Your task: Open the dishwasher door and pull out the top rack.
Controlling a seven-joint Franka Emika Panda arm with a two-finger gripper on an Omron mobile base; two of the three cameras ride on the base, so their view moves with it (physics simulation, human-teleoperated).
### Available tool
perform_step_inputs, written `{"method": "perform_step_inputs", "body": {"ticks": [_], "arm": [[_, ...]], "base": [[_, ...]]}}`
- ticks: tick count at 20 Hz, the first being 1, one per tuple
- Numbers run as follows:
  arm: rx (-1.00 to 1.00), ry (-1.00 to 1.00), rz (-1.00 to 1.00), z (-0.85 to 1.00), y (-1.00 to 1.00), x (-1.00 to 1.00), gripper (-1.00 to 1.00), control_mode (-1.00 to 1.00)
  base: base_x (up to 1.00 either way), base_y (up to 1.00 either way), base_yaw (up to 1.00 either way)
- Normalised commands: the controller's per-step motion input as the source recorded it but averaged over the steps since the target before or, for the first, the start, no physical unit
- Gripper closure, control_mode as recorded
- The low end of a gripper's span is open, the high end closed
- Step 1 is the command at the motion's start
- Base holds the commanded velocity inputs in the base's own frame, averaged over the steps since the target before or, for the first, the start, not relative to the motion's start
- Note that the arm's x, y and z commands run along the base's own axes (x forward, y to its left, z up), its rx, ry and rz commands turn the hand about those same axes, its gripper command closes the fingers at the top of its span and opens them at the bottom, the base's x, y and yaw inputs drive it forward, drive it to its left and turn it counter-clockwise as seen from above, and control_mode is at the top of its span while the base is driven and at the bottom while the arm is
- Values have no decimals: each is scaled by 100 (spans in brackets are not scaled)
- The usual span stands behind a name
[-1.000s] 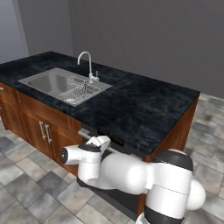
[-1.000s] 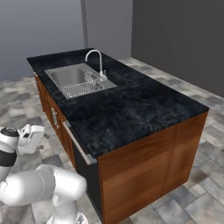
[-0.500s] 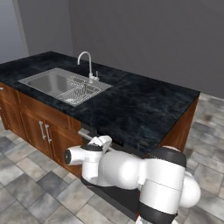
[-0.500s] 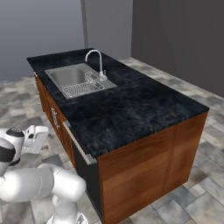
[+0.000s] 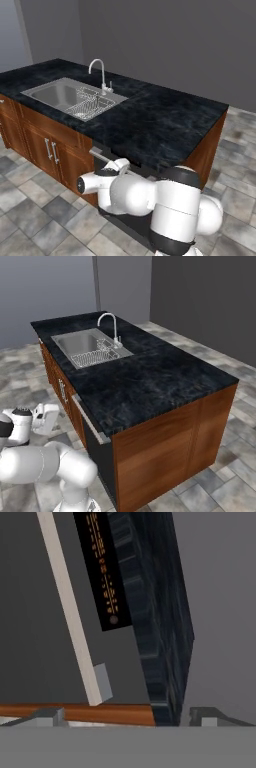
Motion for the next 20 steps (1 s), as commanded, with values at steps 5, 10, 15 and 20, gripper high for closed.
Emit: {"method": "perform_step_inputs", "body": {"ticks": [5, 10, 15, 20], "arm": [[-2, -3, 0, -20, -15, 9, -100, -100], [-1, -3, 0, -18, -18, 8, -100, -100], [0, -1, 0, -16, -19, 12, -100, -100], [0, 0, 0, -18, -13, 20, -100, -100]], "base": [[0, 0, 0], [0, 0, 0], [0, 0, 0], [0, 0, 0]]}}
